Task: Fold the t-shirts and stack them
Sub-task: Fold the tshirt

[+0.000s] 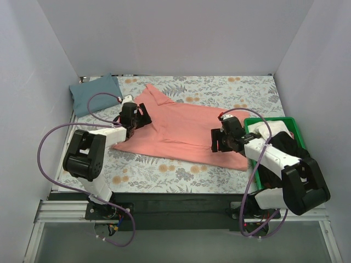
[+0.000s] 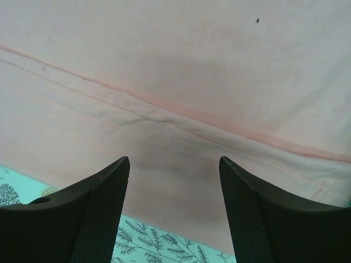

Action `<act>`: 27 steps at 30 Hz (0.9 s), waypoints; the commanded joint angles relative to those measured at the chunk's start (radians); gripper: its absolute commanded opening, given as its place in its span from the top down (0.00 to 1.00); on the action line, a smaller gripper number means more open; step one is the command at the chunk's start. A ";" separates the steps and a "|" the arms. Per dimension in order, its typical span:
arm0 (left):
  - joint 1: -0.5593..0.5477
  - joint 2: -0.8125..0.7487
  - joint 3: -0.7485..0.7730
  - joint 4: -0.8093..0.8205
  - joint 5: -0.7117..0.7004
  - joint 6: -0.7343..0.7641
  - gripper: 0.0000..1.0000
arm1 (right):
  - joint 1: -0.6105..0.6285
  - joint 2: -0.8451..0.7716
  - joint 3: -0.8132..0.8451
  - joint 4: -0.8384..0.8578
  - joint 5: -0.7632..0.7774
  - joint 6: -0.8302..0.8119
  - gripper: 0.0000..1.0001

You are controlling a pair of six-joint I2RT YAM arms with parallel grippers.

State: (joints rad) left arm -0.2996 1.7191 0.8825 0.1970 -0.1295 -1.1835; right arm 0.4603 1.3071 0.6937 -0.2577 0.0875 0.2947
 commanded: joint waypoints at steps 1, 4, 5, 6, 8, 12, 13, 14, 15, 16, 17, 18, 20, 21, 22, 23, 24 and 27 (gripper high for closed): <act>0.023 -0.012 -0.020 0.024 -0.012 -0.007 0.27 | -0.003 0.047 0.076 0.052 0.073 -0.020 0.27; 0.046 0.008 -0.033 0.025 -0.002 -0.014 0.26 | -0.003 0.106 0.109 0.075 0.087 -0.019 0.26; 0.057 0.014 -0.049 0.028 -0.002 -0.016 0.26 | -0.005 0.128 0.110 0.086 0.084 -0.019 0.26; 0.065 0.016 -0.059 0.033 0.001 -0.018 0.26 | -0.005 0.138 0.110 0.095 0.081 -0.019 0.26; 0.085 0.025 -0.077 0.036 0.011 -0.027 0.26 | -0.003 0.173 0.106 0.113 0.066 -0.016 0.26; 0.111 0.019 -0.134 0.036 0.024 -0.051 0.26 | -0.003 0.204 0.075 0.123 0.026 0.007 0.27; 0.116 0.010 -0.140 0.035 0.025 -0.056 0.26 | -0.003 0.208 0.067 0.121 0.018 0.012 0.27; 0.119 0.005 -0.148 0.029 0.024 -0.065 0.26 | -0.005 0.205 0.049 0.120 0.003 0.017 0.28; 0.120 0.001 -0.154 0.022 0.022 -0.071 0.26 | -0.003 0.202 0.040 0.118 -0.006 0.029 0.28; 0.122 -0.004 -0.155 0.004 0.019 -0.077 0.26 | -0.003 0.198 0.029 0.115 -0.012 0.037 0.28; 0.125 -0.010 -0.158 -0.007 0.013 -0.083 0.25 | -0.005 0.190 0.014 0.103 -0.032 0.044 0.28; 0.126 -0.013 -0.160 -0.016 0.011 -0.094 0.25 | -0.005 0.189 0.009 0.094 -0.044 0.049 0.28; 0.131 -0.026 -0.168 -0.042 0.002 -0.103 0.25 | -0.005 0.181 -0.011 0.080 -0.080 0.069 0.29; 0.131 -0.029 -0.172 -0.050 -0.002 -0.113 0.25 | -0.005 0.176 -0.020 0.078 -0.080 0.073 0.29; 0.132 -0.036 -0.183 -0.066 -0.008 -0.119 0.25 | -0.003 0.170 -0.028 0.078 -0.116 0.086 0.29; 0.140 -0.041 -0.191 -0.074 -0.016 -0.128 0.25 | 0.000 0.153 -0.039 0.078 -0.121 0.093 0.29; 0.143 -0.055 -0.198 -0.080 -0.018 -0.136 0.25 | 0.003 0.143 -0.058 0.078 -0.123 0.098 0.30; 0.151 -0.099 -0.235 -0.091 -0.015 -0.148 0.25 | 0.008 0.101 -0.091 0.075 -0.146 0.113 0.30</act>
State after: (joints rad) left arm -0.1665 1.6566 0.7105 0.2665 -0.1028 -1.3090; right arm 0.4541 1.4322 0.6682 -0.1001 0.0277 0.3534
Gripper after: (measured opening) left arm 0.749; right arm 0.708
